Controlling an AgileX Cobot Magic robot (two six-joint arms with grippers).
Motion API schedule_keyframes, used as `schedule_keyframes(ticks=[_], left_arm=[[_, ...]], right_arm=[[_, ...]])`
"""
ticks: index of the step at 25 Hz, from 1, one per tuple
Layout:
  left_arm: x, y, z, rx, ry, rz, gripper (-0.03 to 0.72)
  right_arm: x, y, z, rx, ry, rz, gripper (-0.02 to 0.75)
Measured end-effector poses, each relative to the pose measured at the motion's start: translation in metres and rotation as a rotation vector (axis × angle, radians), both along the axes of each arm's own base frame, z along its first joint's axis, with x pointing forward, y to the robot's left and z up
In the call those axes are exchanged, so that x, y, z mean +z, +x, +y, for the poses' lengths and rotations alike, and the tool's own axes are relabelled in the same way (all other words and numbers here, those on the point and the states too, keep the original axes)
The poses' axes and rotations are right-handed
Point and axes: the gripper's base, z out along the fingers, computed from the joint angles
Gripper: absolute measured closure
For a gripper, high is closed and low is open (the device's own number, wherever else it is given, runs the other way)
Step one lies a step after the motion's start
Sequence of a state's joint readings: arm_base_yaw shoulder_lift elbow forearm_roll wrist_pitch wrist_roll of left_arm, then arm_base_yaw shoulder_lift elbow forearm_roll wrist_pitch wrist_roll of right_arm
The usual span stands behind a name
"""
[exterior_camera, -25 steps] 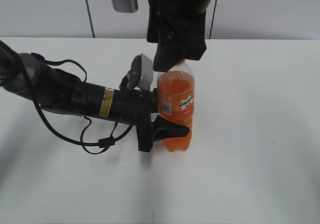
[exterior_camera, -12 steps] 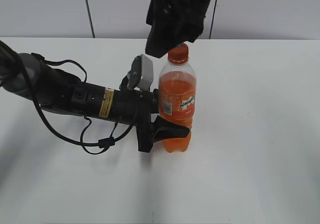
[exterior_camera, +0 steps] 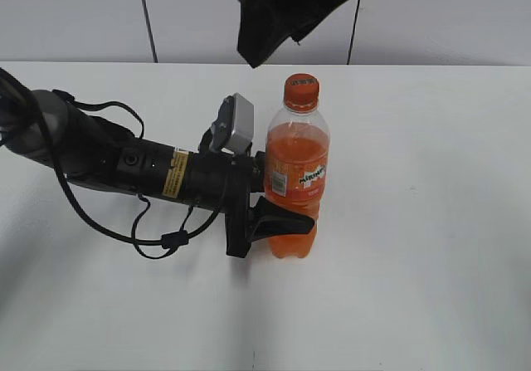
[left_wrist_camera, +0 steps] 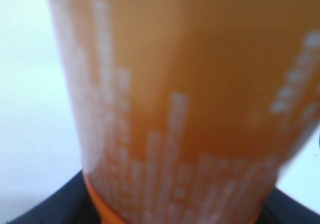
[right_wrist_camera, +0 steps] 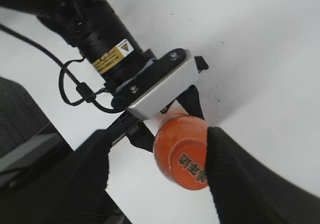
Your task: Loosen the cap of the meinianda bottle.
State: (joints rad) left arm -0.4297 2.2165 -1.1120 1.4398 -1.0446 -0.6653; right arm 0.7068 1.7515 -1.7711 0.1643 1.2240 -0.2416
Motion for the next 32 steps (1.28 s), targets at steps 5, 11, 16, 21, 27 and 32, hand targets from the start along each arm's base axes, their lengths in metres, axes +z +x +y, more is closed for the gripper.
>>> schedule_keyframes(ticks=[5, 11, 16, 21, 27, 32], left_arm=[[0.000, 0.000, 0.000, -0.005, 0.001, 0.000, 0.288], [0.000, 0.000, 0.000, -0.005, 0.001, 0.000, 0.288], [0.000, 0.000, 0.000, -0.005, 0.001, 0.000, 0.288], [-0.001, 0.000, 0.000, -0.005, 0.001, 0.001, 0.288], [-0.001, 0.000, 0.000, -0.005, 0.000, 0.001, 0.288], [-0.001, -0.001, 0.000, -0.006, -0.001, 0.002, 0.288]], right_arm=[[-0.001, 0.003, -0.003, -0.220, 0.025, 0.063, 0.276], [0.000, 0.003, -0.003, -0.370, 0.065, 0.125, 0.276], [0.000, 0.003, -0.003, -0.502, 0.101, 0.180, 0.276], [0.000, 0.003, -0.003, -0.535, 0.111, 0.194, 0.276], [-0.004, -0.006, -0.014, -0.593, 0.090, 0.210, 0.276], [-0.005, -0.007, -0.019, -0.659, 0.083, 0.206, 0.276]])
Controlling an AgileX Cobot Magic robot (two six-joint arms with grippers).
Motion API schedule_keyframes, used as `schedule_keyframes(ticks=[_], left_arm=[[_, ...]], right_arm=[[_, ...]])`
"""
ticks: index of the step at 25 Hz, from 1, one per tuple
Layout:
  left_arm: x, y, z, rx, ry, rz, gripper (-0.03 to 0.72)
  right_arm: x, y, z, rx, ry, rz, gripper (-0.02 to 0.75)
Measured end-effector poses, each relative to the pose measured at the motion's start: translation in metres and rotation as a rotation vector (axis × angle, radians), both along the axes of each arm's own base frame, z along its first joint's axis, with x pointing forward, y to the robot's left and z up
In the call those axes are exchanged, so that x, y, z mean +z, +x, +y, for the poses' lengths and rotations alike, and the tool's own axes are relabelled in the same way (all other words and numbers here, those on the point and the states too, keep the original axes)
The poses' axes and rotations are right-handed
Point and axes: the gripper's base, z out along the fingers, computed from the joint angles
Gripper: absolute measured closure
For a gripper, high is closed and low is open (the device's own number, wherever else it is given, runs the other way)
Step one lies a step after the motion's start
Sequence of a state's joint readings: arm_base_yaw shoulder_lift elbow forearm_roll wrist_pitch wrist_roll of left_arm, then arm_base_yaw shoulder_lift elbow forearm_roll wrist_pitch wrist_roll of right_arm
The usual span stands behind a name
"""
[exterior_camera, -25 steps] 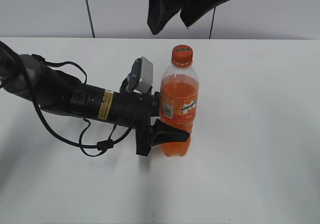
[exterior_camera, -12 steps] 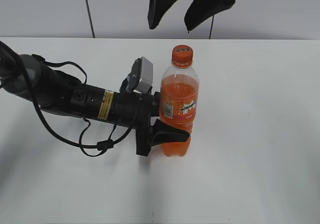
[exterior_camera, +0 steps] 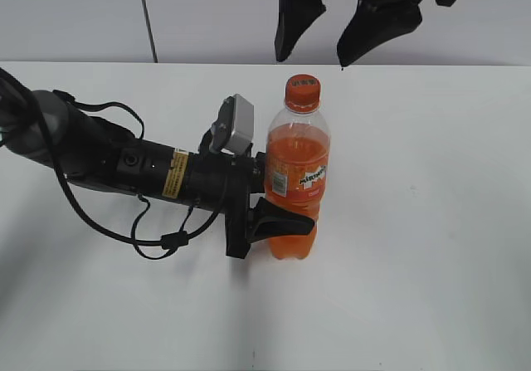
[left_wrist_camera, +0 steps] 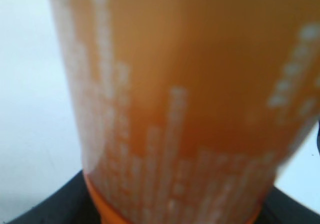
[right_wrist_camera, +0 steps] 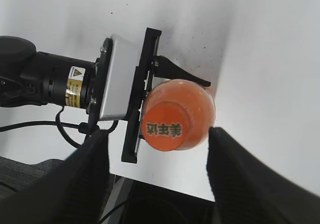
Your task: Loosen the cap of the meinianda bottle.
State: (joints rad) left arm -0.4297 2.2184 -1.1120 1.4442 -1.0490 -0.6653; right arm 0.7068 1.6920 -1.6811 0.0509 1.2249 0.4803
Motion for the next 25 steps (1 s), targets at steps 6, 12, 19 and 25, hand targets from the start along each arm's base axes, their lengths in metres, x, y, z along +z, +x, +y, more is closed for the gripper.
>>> schedule_keyframes(ticks=[6, 12, 19, 25], left_arm=[[0.000, 0.000, 0.000, 0.003, 0.000, 0.009, 0.288], [0.000, 0.000, 0.000, 0.004, -0.001, 0.012, 0.288], [0.000, -0.001, 0.000, -0.003, -0.003, 0.014, 0.288], [0.000, -0.001, 0.000, -0.006, -0.004, 0.015, 0.288]], right_arm=[[-0.016, 0.007, 0.006, -0.019, -0.027, 0.038, 0.276], [-0.024, 0.011, 0.008, -0.031, -0.049, 0.048, 0.276], [-0.030, 0.014, 0.009, -0.033, -0.064, 0.054, 0.276], [-0.030, 0.014, 0.009, -0.033, -0.066, 0.052, 0.330]])
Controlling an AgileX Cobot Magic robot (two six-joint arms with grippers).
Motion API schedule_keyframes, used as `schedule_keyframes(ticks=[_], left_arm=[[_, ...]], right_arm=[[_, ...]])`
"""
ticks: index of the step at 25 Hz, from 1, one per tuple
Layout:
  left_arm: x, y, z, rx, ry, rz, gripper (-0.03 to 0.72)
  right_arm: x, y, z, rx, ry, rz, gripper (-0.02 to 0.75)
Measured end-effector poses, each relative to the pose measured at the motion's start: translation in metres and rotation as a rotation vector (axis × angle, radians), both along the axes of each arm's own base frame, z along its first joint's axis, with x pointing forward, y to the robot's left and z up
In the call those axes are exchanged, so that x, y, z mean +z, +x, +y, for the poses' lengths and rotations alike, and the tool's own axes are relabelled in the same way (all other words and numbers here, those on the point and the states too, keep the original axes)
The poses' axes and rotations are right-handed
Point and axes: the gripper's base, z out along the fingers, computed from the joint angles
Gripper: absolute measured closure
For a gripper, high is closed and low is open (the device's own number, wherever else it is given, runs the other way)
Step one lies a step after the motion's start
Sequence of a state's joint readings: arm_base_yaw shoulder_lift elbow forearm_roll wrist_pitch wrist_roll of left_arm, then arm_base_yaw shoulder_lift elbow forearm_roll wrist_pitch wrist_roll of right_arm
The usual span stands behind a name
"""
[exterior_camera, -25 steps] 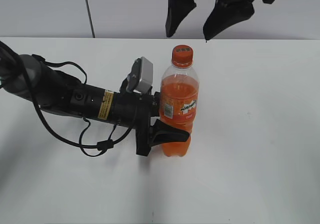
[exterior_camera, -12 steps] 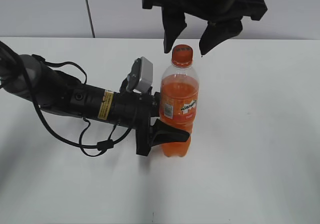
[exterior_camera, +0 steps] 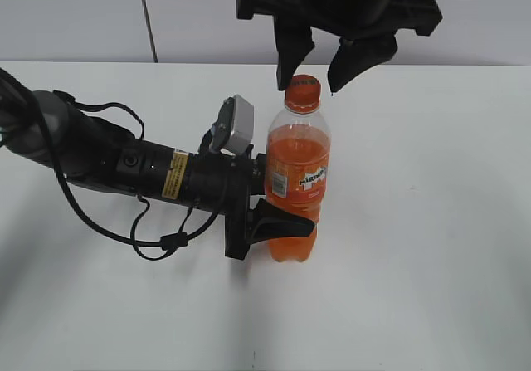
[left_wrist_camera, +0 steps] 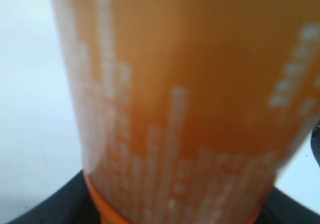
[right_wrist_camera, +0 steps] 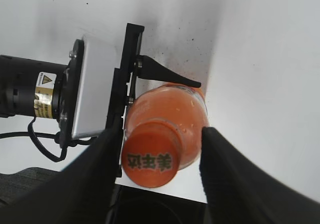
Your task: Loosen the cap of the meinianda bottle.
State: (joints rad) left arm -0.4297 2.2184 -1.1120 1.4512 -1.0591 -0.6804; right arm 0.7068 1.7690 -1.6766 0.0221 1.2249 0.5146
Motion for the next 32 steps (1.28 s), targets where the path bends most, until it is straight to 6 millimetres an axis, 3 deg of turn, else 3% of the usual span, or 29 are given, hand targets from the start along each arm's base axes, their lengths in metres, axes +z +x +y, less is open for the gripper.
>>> schedule_keyframes(ticks=[21, 25, 32], left_arm=[[-0.0002, -0.0005, 0.0001, -0.001, 0.000, 0.005, 0.288], [-0.0002, -0.0006, 0.0001, -0.001, -0.001, 0.006, 0.288], [-0.0002, -0.0006, 0.0001, -0.001, -0.001, 0.006, 0.288]], right_arm=[[-0.0087, 0.0010, 0.0062, 0.001, 0.021, 0.047, 0.366], [-0.0088, 0.0012, 0.0056, 0.008, 0.012, 0.043, 0.455], [-0.0089, 0.0012, 0.0052, 0.117, -0.018, 0.016, 0.457]])
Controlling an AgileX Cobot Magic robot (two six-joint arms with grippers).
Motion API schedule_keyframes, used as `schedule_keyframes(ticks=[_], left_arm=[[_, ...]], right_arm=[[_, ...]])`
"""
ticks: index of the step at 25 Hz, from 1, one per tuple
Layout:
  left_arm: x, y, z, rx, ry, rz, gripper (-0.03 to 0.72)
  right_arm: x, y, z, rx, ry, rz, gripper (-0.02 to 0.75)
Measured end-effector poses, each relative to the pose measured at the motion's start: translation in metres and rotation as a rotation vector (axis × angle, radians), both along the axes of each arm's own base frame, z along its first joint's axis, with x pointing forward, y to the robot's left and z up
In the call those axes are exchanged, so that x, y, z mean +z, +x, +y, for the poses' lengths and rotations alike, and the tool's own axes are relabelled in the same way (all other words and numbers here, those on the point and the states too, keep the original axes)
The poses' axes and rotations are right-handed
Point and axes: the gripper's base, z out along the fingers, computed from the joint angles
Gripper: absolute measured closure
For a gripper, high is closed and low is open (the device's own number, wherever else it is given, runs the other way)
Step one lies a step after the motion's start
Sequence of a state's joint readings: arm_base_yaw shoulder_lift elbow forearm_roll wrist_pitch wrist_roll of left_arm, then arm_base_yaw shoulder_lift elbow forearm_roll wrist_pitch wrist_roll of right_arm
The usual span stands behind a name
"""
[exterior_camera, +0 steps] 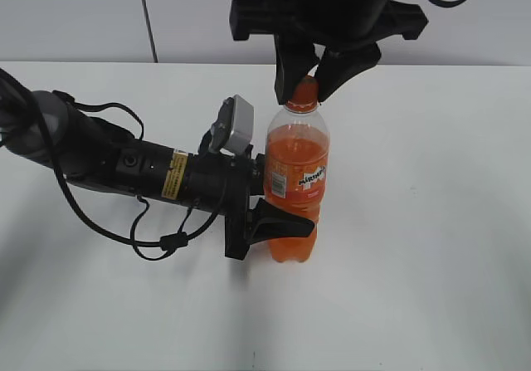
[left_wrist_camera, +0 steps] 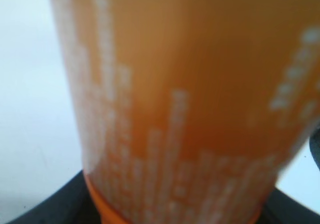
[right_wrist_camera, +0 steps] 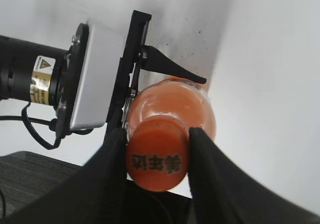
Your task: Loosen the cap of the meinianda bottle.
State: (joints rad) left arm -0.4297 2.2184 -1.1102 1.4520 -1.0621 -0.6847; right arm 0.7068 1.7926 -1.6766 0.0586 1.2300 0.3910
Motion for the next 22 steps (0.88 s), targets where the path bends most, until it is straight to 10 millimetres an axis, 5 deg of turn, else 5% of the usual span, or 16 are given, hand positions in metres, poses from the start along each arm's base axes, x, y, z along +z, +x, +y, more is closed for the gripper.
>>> schedule_keyframes(ticks=[22], left_arm=[[-0.0001, -0.0011, 0.0004, -0.019, 0.001, -0.012, 0.288]], right_arm=[[0.0002, -0.0016, 0.0018, 1.137, -0.208, -0.285, 0.463]])
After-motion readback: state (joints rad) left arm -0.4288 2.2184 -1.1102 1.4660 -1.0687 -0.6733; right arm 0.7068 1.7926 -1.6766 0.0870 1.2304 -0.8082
